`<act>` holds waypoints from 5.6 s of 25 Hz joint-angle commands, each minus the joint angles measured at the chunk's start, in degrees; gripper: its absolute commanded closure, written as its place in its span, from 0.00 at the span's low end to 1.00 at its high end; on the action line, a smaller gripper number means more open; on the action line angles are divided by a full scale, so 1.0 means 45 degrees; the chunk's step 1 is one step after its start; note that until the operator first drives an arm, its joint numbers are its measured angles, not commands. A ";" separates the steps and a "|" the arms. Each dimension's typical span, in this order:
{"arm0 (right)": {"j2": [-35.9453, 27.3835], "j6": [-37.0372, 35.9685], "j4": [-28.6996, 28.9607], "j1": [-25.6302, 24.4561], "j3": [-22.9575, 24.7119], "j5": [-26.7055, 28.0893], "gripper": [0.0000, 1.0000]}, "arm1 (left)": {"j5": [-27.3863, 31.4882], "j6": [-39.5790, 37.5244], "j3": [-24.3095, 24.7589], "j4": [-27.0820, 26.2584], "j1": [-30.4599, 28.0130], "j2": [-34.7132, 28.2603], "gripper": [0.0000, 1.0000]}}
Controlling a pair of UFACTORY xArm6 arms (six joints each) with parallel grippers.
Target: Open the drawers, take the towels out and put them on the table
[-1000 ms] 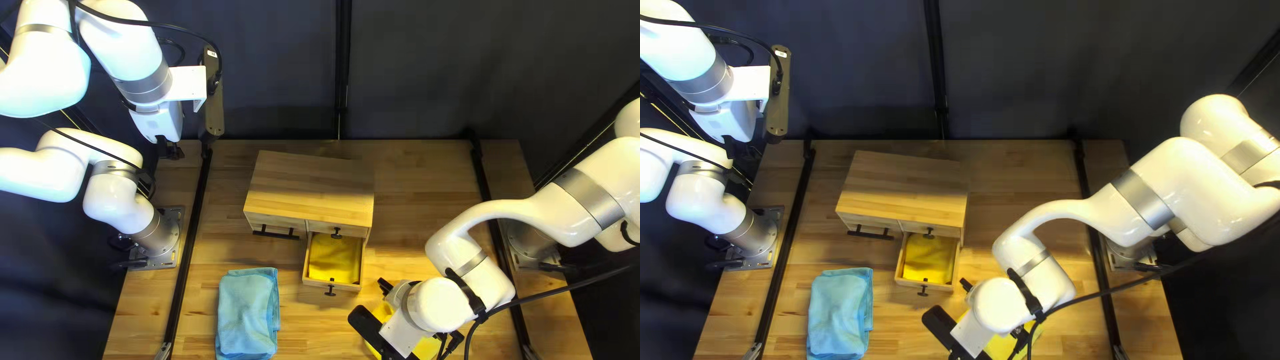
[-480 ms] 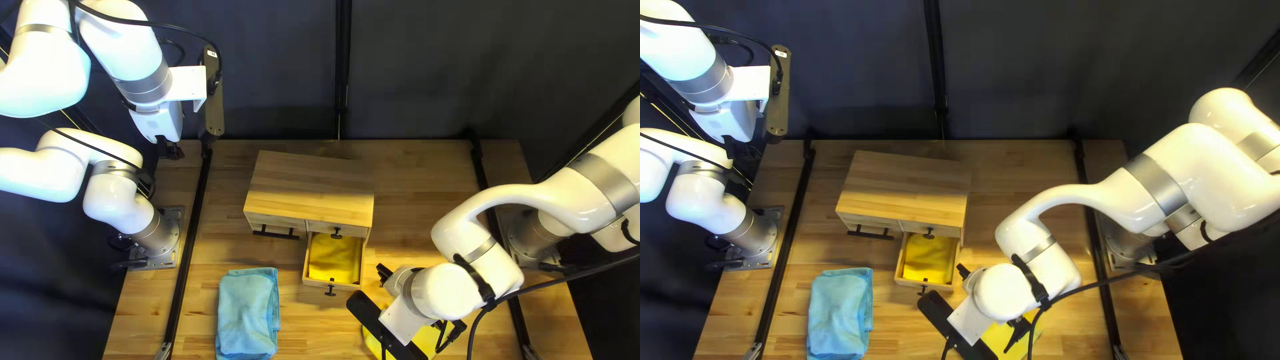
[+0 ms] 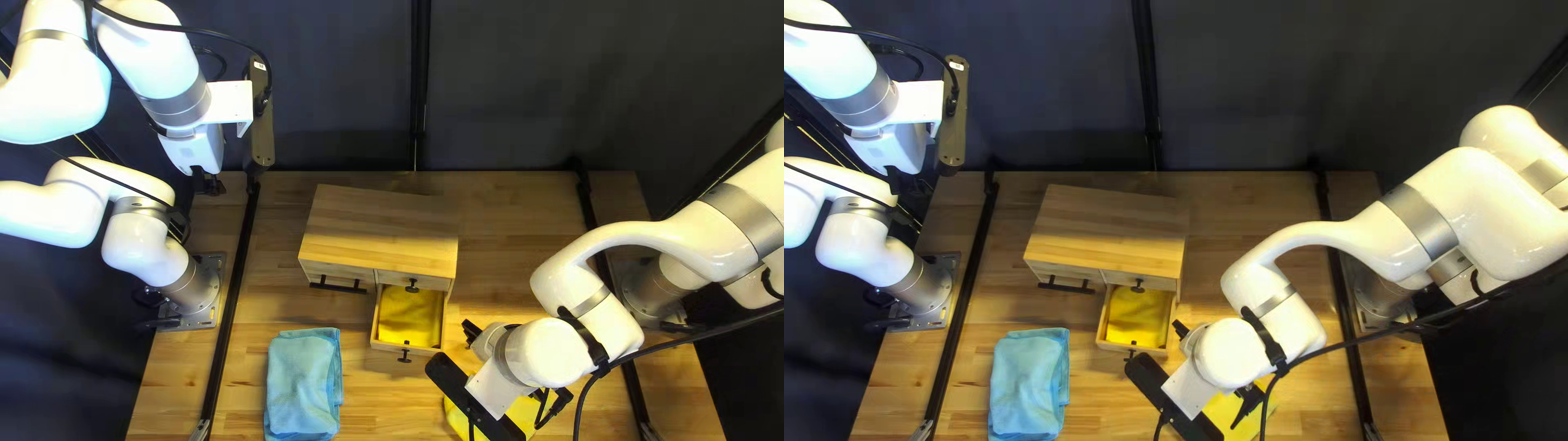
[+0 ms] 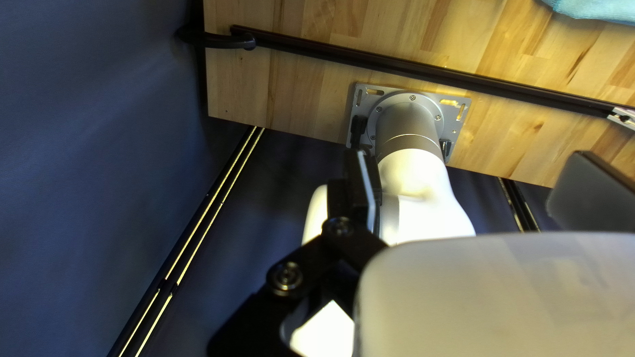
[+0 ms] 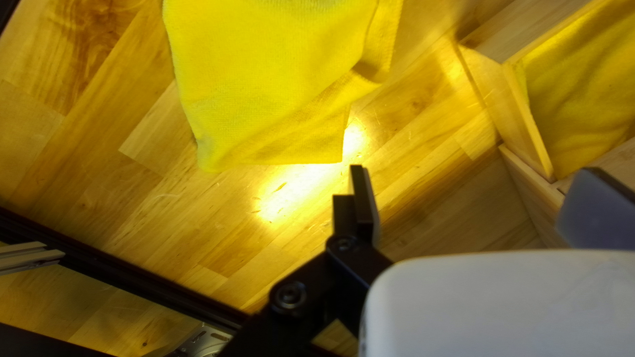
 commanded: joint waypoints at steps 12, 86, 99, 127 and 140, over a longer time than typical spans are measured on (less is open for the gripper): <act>0.0000 0.0000 0.0000 0.0000 0.0000 0.0000 0.00 | 0.0000 0.0000 0.0000 0.0000 0.0000 0.0000 0.00; 0.6012 -0.9488 -0.1254 -0.3207 -0.4648 -0.0892 0.00 | 0.0000 0.0000 0.0000 0.0000 0.0000 0.0000 0.00; 0.6680 -0.9959 -0.1176 -0.3319 -0.5560 -0.0392 0.00 | 0.0000 0.0000 0.0000 0.0000 0.0000 0.0000 0.00; 0.6647 -0.9988 -0.1265 -0.3435 -0.4396 -0.1427 0.00 | 0.0000 0.0000 0.0000 0.0000 0.0000 0.0000 0.00; 0.6814 -0.9933 -0.1498 -0.3422 -0.4288 -0.1558 0.00 | 0.0000 0.0000 0.0000 0.0000 0.0000 0.0000 0.00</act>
